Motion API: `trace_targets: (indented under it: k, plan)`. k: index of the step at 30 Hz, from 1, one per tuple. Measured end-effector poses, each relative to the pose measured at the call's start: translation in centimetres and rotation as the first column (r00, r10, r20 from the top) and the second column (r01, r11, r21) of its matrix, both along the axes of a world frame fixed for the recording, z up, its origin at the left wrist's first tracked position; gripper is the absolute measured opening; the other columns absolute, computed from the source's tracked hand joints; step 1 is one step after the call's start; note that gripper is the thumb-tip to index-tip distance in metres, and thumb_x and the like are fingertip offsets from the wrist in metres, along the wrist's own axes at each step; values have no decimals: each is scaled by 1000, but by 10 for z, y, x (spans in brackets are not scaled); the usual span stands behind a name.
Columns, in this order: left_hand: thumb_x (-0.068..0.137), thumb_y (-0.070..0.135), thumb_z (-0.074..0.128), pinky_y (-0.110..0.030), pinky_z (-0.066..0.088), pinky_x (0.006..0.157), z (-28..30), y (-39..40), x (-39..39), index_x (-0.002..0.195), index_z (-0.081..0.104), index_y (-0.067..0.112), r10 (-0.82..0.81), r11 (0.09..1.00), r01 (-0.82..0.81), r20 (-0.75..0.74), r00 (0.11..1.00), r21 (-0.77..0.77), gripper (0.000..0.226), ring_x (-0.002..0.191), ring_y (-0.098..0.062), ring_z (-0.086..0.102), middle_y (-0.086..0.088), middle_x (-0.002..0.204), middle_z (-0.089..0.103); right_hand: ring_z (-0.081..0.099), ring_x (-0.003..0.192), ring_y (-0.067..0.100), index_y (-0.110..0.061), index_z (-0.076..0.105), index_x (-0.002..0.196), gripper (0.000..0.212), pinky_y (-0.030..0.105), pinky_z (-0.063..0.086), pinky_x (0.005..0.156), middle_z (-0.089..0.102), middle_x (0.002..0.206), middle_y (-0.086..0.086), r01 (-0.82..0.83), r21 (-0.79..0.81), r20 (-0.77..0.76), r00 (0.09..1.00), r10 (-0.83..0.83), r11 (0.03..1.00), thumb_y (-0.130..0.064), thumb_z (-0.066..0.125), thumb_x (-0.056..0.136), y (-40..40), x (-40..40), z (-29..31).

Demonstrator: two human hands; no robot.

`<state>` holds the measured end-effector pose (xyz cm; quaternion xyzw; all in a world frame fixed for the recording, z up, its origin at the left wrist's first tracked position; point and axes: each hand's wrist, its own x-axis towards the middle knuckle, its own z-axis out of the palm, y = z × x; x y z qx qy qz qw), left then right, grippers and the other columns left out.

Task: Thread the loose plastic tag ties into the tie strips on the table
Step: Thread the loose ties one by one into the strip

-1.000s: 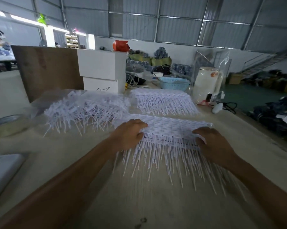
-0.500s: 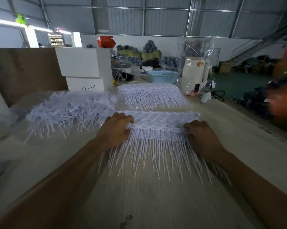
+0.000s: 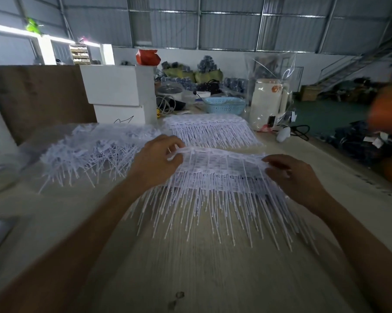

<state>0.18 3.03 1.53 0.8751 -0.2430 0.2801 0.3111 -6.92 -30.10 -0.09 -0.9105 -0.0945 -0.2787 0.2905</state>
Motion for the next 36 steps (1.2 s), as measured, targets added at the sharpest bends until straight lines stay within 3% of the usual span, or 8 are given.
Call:
trace_targets:
  k: [3,6,9,13,16,20,27,36]
  plan:
    - [86,14,72,-30,55,71,5,10,-6,92,68,30,-48,993,45,-34,998,-109,18,75,-7,62,7,85,66,69,92,14,-26,74,109,19,27,54,82,73,108,-7,-114,322,-128,978,163,940,-16,67,93,1,-11,3]
    - [85,19,76,-18,47,70,3,27,-9,92,67,40,-133,991,128,-127,983,-43,24,74,-3,59,9,86,65,69,95,23,-24,74,110,19,43,59,85,73,107,-5,-162,394,-182,951,249,905,-17,65,95,3,-17,3]
    - [81,33,81,-29,46,69,-2,43,-8,94,70,38,-208,975,221,-244,947,30,18,74,-13,61,6,83,67,69,95,21,-23,74,110,19,47,58,87,73,109,-9,-171,378,-249,928,278,910,-17,67,94,3,-17,-2]
    - [73,75,66,-28,45,69,-3,51,-14,95,70,42,-177,974,215,-345,922,74,40,72,-11,60,8,81,65,69,92,18,-24,75,108,18,40,57,84,73,107,-9,-197,396,-261,912,316,897,-18,69,93,5,-17,-7]
    - [76,86,39,-38,49,84,-2,47,-21,100,66,42,12,958,47,-205,979,282,57,83,-6,58,15,90,61,66,77,14,-23,74,103,16,25,53,66,73,95,-9,-239,417,-207,914,348,877,-12,67,94,23,-20,-13]
    - [86,76,35,-45,40,101,-2,16,-44,117,67,32,-4,960,0,14,1000,279,62,111,-15,58,10,120,63,61,73,7,-11,72,106,14,20,48,64,70,91,-6,-334,401,-170,888,428,853,-7,65,93,48,-25,-19]
    - [92,53,60,-40,49,89,-34,-48,-74,127,60,32,-238,927,279,-180,954,252,42,104,-14,60,9,115,65,62,93,16,-11,72,109,17,29,48,79,67,100,5,-364,249,-197,888,415,898,-9,68,92,65,-31,-26]
    - [84,34,60,-32,49,70,-40,-45,-81,106,68,22,-137,980,129,41,990,150,26,91,-13,54,6,95,61,71,92,23,-6,71,110,19,27,58,80,72,103,15,-199,666,-308,804,508,719,-5,64,93,58,-30,-22]
